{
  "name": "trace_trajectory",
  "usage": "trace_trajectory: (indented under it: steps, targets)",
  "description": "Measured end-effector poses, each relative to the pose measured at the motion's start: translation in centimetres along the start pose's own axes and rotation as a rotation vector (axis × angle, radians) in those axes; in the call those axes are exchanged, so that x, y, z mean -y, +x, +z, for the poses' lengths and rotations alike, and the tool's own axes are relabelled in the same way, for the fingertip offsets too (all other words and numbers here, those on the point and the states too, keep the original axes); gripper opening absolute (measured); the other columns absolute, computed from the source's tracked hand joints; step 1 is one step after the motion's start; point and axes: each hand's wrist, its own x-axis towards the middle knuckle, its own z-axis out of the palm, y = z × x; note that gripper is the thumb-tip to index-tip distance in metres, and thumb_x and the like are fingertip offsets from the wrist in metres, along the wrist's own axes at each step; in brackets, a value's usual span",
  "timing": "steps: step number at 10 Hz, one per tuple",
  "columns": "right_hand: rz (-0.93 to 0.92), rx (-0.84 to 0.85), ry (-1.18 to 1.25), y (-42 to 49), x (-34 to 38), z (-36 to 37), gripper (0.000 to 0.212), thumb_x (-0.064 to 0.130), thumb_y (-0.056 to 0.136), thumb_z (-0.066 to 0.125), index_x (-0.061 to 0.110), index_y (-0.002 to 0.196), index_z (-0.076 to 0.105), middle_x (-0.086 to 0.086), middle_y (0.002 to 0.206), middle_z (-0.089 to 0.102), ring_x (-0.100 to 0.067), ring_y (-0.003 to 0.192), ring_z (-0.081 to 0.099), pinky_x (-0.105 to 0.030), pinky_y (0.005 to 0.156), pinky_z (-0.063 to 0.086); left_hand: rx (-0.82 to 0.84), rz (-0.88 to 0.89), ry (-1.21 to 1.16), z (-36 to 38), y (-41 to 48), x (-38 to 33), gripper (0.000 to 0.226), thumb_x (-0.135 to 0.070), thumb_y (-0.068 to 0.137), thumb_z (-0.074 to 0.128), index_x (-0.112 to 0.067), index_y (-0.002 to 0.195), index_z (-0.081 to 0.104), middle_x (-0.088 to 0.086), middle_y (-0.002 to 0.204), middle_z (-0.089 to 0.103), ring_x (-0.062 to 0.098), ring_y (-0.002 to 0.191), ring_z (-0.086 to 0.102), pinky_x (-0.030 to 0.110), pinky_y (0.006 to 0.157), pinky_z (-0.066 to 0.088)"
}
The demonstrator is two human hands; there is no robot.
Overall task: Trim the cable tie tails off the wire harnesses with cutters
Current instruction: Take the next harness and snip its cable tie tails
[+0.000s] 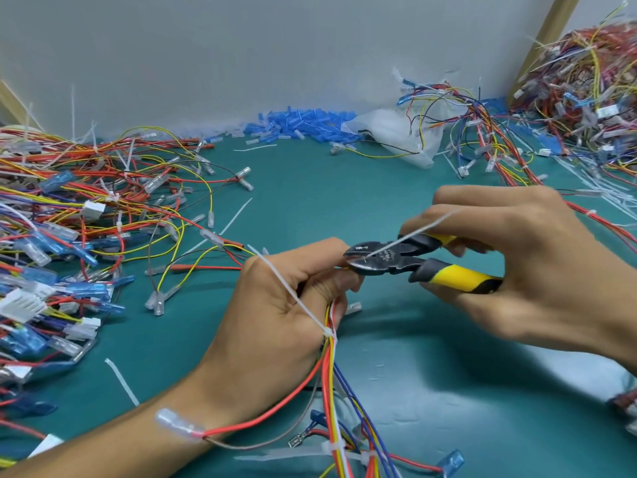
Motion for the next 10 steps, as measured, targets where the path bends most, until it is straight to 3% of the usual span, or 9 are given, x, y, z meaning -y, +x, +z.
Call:
trace_trajectory:
  steps: [2,5,6,7,8,9,10]
  targets:
    - [-0.014,-0.052,0.0,0.0,0.0,0.3,0.013,0.029,0.092,0.071,0.026,0.103,0.078,0.001,0.078,0.056,-0.02,0.068,0.047,-0.041,0.056,0.042,0.002,-0.004,-0.037,0.0,0.0,-0.4,0.014,-0.018,0.098,0.059,-0.008,0.091,0.066,-0.01,0.067,0.064,-0.003,0.05,0.055,0.009,0.052,0.043]
    - [0.042,0.008,0.023,0.1,0.2,-0.1,0.036,0.014,0.078,0.071,0.029,0.11,0.077,0.002,0.079,0.057,-0.02,0.067,0.049,-0.041,0.055,0.045,-0.021,-0.063,-0.099,0.1,0.0,-0.9,0.014,-0.01,0.095,0.057,-0.001,0.086,0.064,-0.002,0.063,0.06,-0.002,0.046,0.052,0.01,0.049,0.041]
    - [0.063,0.048,0.084,0.1,0.3,-0.5,0.024,0.009,0.077,0.068,0.024,0.093,0.078,-0.006,0.071,0.057,-0.029,0.065,0.045,-0.043,0.05,0.043,-0.008,-0.055,-0.066,0.2,-0.2,-1.1,0.015,-0.008,0.095,0.055,-0.007,0.085,0.066,-0.01,0.063,0.062,-0.003,0.048,0.054,0.007,0.051,0.042]
    - [0.105,0.084,0.067,0.3,0.9,-0.4,0.024,0.012,0.073,0.068,0.024,0.092,0.077,-0.003,0.069,0.053,-0.025,0.061,0.043,-0.042,0.049,0.037,-0.009,-0.054,-0.047,0.1,-0.1,-1.1,0.014,-0.012,0.094,0.056,-0.008,0.086,0.067,-0.012,0.064,0.063,-0.004,0.049,0.055,0.007,0.053,0.042]
    - [0.225,0.111,0.138,0.2,1.3,-0.3,0.021,0.022,0.066,0.072,0.018,0.087,0.075,-0.008,0.06,0.042,-0.014,0.054,0.028,-0.039,0.047,0.027,0.009,-0.028,-0.024,0.1,0.1,-1.2,0.015,-0.022,0.096,0.059,-0.019,0.088,0.071,-0.015,0.066,0.065,-0.005,0.051,0.058,0.004,0.054,0.042]
    - [0.279,0.132,0.178,0.0,1.2,0.0,0.033,0.03,0.066,0.071,0.009,0.091,0.073,-0.012,0.062,0.044,-0.02,0.056,0.029,-0.042,0.05,0.03,0.029,-0.017,-0.013,0.1,0.0,-1.4,0.014,-0.027,0.099,0.058,-0.028,0.093,0.07,-0.018,0.069,0.066,-0.007,0.055,0.06,0.002,0.057,0.042]
    - [0.29,0.147,0.194,0.1,1.4,-0.1,0.036,0.04,0.072,0.07,0.012,0.093,0.074,-0.011,0.062,0.053,-0.025,0.056,0.039,-0.047,0.051,0.038,0.028,-0.011,0.002,0.0,0.0,-1.5,0.015,-0.028,0.1,0.056,-0.026,0.093,0.069,-0.018,0.068,0.065,-0.007,0.055,0.059,0.002,0.057,0.042]
